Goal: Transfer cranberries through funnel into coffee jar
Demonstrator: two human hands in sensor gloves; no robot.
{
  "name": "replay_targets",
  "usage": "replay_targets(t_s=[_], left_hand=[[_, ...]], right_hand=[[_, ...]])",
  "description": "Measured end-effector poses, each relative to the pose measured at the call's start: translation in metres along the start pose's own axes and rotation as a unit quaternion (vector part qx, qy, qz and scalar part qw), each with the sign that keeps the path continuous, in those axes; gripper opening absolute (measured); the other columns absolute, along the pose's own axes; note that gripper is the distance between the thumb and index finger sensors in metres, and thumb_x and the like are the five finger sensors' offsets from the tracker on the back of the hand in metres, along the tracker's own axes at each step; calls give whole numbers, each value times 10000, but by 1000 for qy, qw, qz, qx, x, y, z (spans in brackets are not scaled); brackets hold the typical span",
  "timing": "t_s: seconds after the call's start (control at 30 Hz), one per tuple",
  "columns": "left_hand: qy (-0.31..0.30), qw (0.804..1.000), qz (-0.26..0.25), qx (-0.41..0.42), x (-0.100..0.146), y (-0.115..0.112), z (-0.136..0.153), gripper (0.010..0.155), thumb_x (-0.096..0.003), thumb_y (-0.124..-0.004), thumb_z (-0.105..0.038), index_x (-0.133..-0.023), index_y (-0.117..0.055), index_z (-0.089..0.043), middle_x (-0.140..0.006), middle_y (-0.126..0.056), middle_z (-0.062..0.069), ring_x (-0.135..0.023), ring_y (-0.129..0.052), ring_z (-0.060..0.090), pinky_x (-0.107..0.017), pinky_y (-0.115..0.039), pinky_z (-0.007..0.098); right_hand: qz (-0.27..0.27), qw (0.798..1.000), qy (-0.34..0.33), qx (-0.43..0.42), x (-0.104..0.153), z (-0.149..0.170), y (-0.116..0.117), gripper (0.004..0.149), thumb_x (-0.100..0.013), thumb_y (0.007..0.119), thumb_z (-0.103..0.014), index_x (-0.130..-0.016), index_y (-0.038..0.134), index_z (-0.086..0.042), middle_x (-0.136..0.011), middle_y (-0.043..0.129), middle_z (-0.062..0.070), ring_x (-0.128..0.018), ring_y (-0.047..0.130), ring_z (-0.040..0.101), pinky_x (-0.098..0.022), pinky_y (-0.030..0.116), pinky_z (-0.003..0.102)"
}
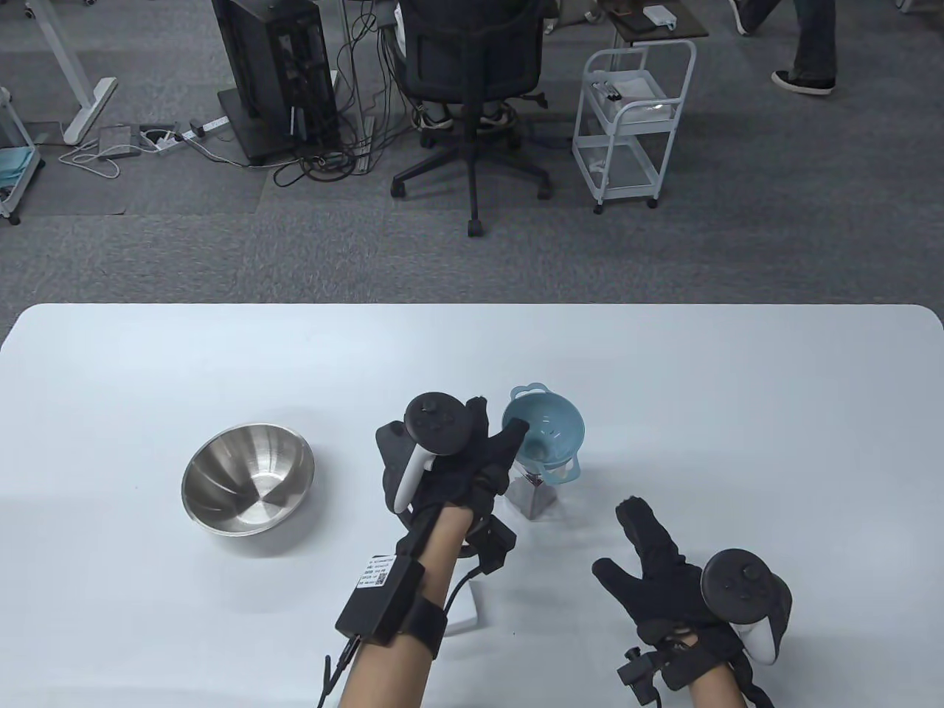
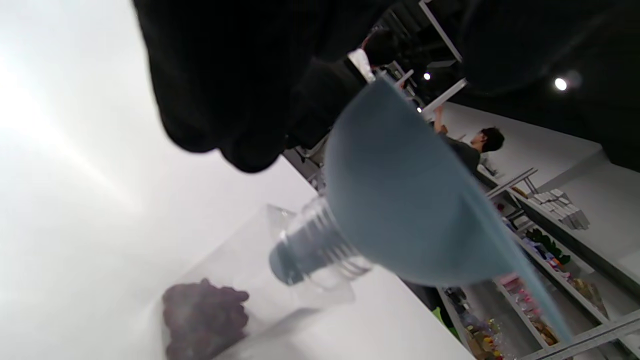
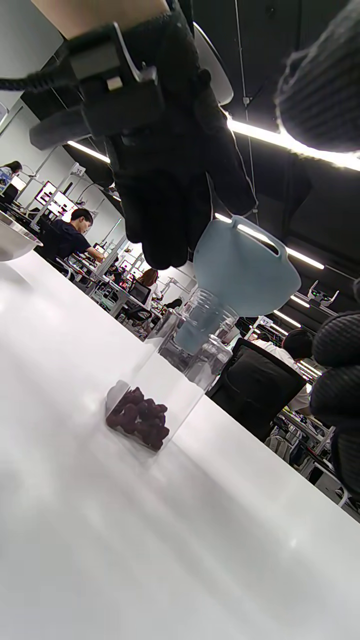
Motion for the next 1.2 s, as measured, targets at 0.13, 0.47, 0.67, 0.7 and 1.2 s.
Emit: replay_targets(t_s=[0.13, 0.47, 0.67, 0.7, 1.2], left_hand=[[23, 999, -11, 38, -4, -8, 1, 762, -559, -686, -591, -1112, -557, -82, -1055, -744, 240, -587, -1129, 267, -391, -979, 284], [44, 994, -21, 100, -7, -15, 6, 627, -564, -730, -447, -1053, -661, -61, -963, -849, 235, -474, -1170, 230, -310, -1009, 248], [37, 993, -24, 106, -5, -10, 5, 587, -566, -728, -414, -1043, -685, -75, -952, -870, 217, -471, -1170, 241, -311, -1009, 251], [34, 993, -27, 106, -4, -8, 4, 587, -566, -728, -415, -1043, -686, -75, -949, -873, 219, -469, -1171, 240, -311, -1009, 251], [-25, 983, -65, 172, 17, 70, 3, 561, -564, -730, -390, -1029, -711, -77, -931, -894, 211, -469, -1171, 244, -311, -1008, 257]], right_hand=[[0, 1000, 1, -1, 0, 0, 0, 940, -423, 819, -615, -1048, 388, -60, -1105, 547, 206, -982, 621, 460, -672, 586, 552], [0, 1000, 1, 1, 0, 0, -1, 938, -424, 818, -615, -1048, 389, -60, -1105, 549, 206, -982, 622, 459, -673, 587, 551], [-1, 1000, 1, 1, 0, 0, -1, 941, -422, 818, -619, -1048, 390, -61, -1106, 548, 206, -982, 622, 461, -674, 586, 552], [-1, 1000, 2, 1, 0, -1, -1, 943, -421, 818, -619, -1048, 389, -61, -1104, 551, 205, -982, 622, 461, -674, 586, 551], [-1, 1000, 3, 3, 0, -1, -1, 941, -422, 817, -619, -1048, 389, -61, -1105, 548, 205, -982, 622, 460, -673, 586, 552]])
Point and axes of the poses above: the tracker on the back of each hand, its own z axis roughly to the little-finger side, its own x axis roughly from the fingertips to the wrist, y = z × x, the point moved 3 cm from there along -x, roughly from the wrist to the fingertips
